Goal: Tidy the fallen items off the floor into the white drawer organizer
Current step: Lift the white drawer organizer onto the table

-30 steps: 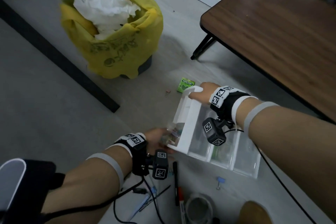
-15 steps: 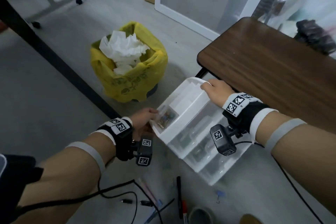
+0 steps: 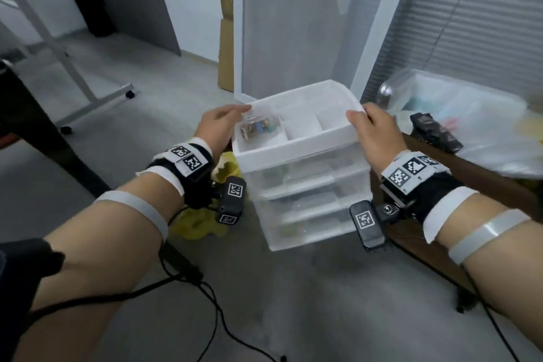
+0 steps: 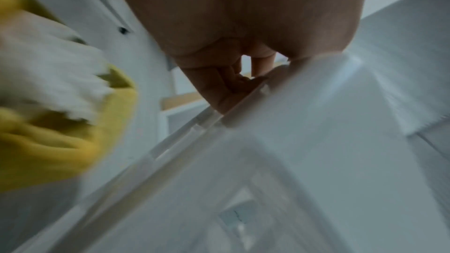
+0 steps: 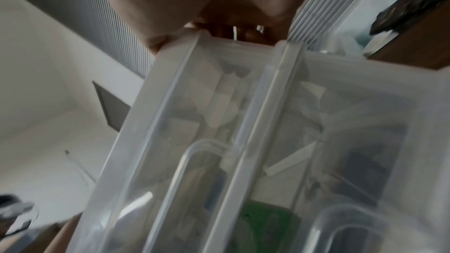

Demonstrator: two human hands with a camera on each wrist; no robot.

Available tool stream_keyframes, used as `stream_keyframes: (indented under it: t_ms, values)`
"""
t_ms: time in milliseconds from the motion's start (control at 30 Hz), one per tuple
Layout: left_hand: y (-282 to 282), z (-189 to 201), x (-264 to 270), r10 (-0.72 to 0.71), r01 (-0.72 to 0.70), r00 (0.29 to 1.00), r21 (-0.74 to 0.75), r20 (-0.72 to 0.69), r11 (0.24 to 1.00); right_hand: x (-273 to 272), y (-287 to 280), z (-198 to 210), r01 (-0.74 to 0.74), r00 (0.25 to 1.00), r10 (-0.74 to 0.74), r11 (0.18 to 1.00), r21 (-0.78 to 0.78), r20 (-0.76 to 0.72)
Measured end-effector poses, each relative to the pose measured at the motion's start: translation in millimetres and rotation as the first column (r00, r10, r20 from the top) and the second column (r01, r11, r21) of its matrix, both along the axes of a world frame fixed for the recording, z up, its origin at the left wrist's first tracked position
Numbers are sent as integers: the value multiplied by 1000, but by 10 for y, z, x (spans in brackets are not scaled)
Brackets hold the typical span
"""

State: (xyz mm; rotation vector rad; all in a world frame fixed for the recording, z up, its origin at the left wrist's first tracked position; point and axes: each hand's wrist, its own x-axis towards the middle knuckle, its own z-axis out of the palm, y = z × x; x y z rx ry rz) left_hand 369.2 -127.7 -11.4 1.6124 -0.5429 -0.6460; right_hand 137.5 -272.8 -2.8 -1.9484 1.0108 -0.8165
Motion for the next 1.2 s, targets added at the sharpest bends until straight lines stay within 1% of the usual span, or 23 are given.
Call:
stream_keyframes:
  t_ms: [100, 200, 333, 400, 467, 567, 667, 767, 833, 933, 967, 1000, 1033, 1067, 1100, 1133, 1200]
  values:
    - [-483, 228, -231, -141, 143, 989, -67, 35, 987, -364, -233, 125, 117, 993, -116, 992, -37, 36]
    - [-906, 263, -568, -306, 308, 951, -74, 41, 948, -789, -409, 94, 187, 982, -184, 980, -64, 41]
    - [-1435, -7, -1033, -430, 440, 888, -24, 164, 898, -1445, -663, -148, 273, 959, -279, 958, -86, -59]
    - [-1647, -177, -1233, -482, 494, 857, -26, 184, 869, -1693, -783, -321, 323, 941, -329, 943, -82, -83]
    - [-1820, -315, -1397, -509, 524, 835, -18, 208, 852, -1876, -891, -503, 372, 923, -376, 927, -53, -79]
    - [-2113, -489, -1633, -553, 571, 808, -38, 204, 820, -2099, -1032, -730, 447, 893, -447, 894, -2, -45]
    - [-2318, -578, -1759, -561, 581, 802, -53, 203, 812, -2169, -1120, -783, 476, 879, -476, 879, 25, -20]
    - [-2421, -668, -1774, -574, 583, 812, -113, 106, 804, -2167, -1195, -745, 465, 885, -464, 885, 32, -34]
    - [-2457, -720, -1777, -583, 587, 809, -71, 76, 806, -2192, -1243, -771, 471, 882, -470, 882, 21, -45]
    - [-2478, -772, -1782, -594, 593, 795, 52, 125, 804, -2210, -1263, -827, 511, 855, -508, 860, 2, -99]
    - [-2502, -784, -1791, -590, 589, 794, 58, 146, 806, -2192, -1269, -803, 546, 829, -545, 837, -31, -127]
    - [-2524, -773, -1810, -587, 587, 791, 60, 170, 808, -2158, -1285, -746, 584, 784, -595, 804, -114, -175]
    - [-2555, -774, -1824, -588, 590, 787, 50, 185, 806, -2104, -1299, -669, 595, 734, -640, 767, -238, -227]
    - [-2587, -759, -1842, -589, 594, 785, 37, 192, 803, -2022, -1326, -558, 560, 704, -659, 744, -364, -265]
    - [-2628, -763, -1859, -586, 591, 785, 38, 203, 806, -1928, -1351, -450, 493, 707, -645, 744, -452, -290]
    - [-2648, -756, -1879, -570, 571, 787, 69, 235, 818, -1824, -1383, -352, 420, 732, -606, 761, -494, -311]
    - [-2675, -746, -1893, -521, 502, 788, 149, 329, 852, -1615, -1473, -206, 329, 771, -532, 802, -498, -348]
